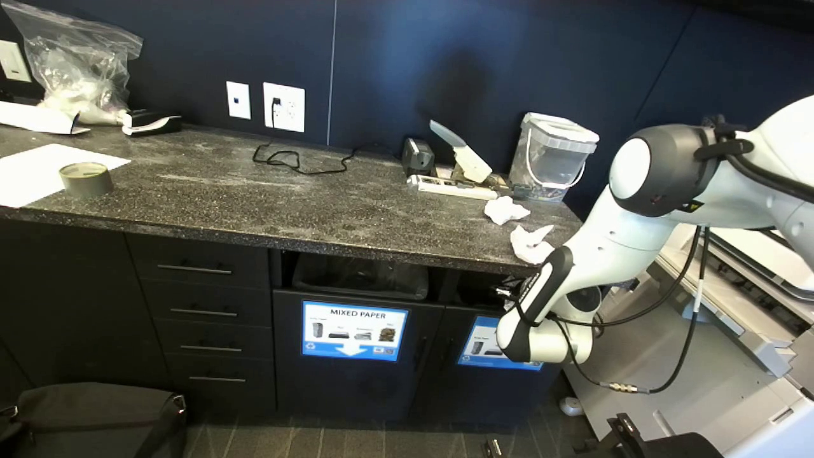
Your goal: Put the tissues inside the rubbish.
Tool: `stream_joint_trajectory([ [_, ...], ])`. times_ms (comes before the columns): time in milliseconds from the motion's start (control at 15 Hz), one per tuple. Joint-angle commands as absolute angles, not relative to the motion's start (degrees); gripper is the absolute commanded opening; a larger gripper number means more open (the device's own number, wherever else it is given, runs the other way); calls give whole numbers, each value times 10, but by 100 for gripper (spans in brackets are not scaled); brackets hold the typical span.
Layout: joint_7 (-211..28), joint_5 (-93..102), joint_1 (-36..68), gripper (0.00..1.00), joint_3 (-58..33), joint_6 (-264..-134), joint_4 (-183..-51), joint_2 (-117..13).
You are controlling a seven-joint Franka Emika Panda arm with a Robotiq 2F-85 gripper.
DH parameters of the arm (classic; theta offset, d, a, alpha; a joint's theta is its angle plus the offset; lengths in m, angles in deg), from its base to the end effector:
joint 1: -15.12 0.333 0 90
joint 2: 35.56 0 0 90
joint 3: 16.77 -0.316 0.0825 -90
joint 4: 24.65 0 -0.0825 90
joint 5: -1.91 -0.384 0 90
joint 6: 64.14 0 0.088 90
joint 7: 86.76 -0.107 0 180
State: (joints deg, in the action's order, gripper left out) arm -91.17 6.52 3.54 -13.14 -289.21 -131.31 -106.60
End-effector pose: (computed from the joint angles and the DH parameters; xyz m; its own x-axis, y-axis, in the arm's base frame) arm 0.5454 -0.1345 -0.0301 0.6672 -0.1266 0.7340 -0.1933 -0.9811 0.0065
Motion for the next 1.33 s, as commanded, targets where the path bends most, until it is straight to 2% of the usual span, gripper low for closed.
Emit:
stream_joint_trajectory([
  [0,-910,80,21,13,-140,-2892,-1233,-1113],
  [333,-909,86,20,13,-141,-2863,-1171,-1147],
  [600,-913,92,15,10,-144,-2856,-1158,-1154],
  [667,-917,105,9,36,-147,-2846,-1164,-1148],
  [733,-916,105,10,38,-147,-2847,-1164,-1149],
  [800,-915,109,10,44,-147,-2847,-1167,-1147],
  [1267,-903,108,19,97,-138,-2837,-1198,-1126],
])
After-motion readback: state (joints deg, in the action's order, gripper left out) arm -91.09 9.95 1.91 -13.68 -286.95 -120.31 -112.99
